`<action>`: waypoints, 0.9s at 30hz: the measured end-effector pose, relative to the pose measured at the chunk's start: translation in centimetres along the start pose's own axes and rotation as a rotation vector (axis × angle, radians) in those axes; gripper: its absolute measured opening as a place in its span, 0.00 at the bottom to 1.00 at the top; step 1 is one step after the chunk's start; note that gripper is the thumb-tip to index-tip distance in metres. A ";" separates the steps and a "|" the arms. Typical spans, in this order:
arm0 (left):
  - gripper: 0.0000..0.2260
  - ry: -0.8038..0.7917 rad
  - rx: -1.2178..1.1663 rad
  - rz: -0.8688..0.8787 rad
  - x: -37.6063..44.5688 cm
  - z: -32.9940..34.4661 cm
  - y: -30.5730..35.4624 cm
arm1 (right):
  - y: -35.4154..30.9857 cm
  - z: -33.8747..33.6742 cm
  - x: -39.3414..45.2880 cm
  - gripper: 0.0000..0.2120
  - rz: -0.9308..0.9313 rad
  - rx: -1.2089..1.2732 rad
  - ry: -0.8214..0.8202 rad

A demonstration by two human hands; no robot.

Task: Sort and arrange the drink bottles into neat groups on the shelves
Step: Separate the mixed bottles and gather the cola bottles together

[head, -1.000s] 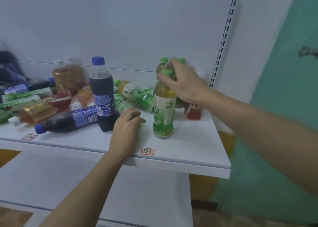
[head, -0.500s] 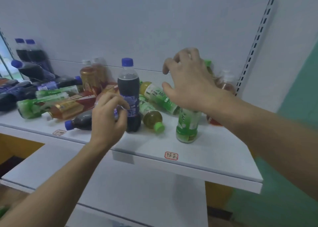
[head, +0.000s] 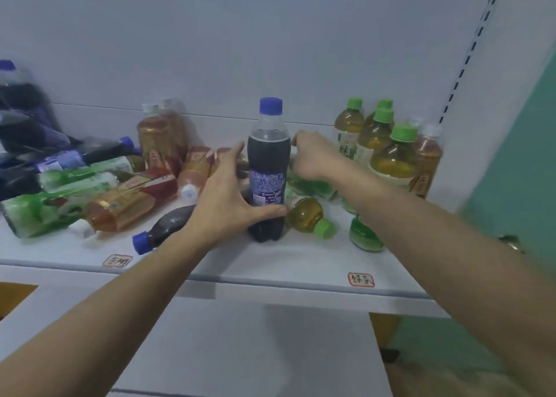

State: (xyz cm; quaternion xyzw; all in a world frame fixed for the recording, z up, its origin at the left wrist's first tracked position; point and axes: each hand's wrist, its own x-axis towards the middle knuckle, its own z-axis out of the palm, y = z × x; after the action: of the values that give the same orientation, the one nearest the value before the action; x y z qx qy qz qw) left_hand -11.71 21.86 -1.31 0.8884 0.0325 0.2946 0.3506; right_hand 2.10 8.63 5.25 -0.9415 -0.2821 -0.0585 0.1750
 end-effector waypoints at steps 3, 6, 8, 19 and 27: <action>0.50 -0.136 0.078 -0.018 0.5 -0.2 -1.0 | -0.3 1.9 2.0 0.24 0.037 0.011 -0.044; 0.44 -0.281 0.201 0.067 1.6 -1.1 -1.3 | -0.4 3.8 3.7 0.25 0.073 0.111 -0.118; 0.45 -0.387 0.310 0.129 2.5 -1.8 -1.4 | 0.0 4.7 4.2 0.23 0.104 0.146 -0.089; 0.56 -0.572 0.434 0.090 3.8 -3.2 -2.4 | 2.0 3.5 2.5 0.26 0.170 0.602 0.325; 0.54 -0.536 0.436 0.117 3.5 -2.5 -3.3 | 2.9 3.8 1.1 0.32 0.257 0.731 0.406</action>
State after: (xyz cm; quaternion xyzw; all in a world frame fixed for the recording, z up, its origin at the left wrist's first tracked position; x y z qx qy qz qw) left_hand -9.64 26.74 -0.20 0.9885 -0.0496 0.0566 0.1312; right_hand 4.68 8.34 1.10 -0.8144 -0.1244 -0.1165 0.5547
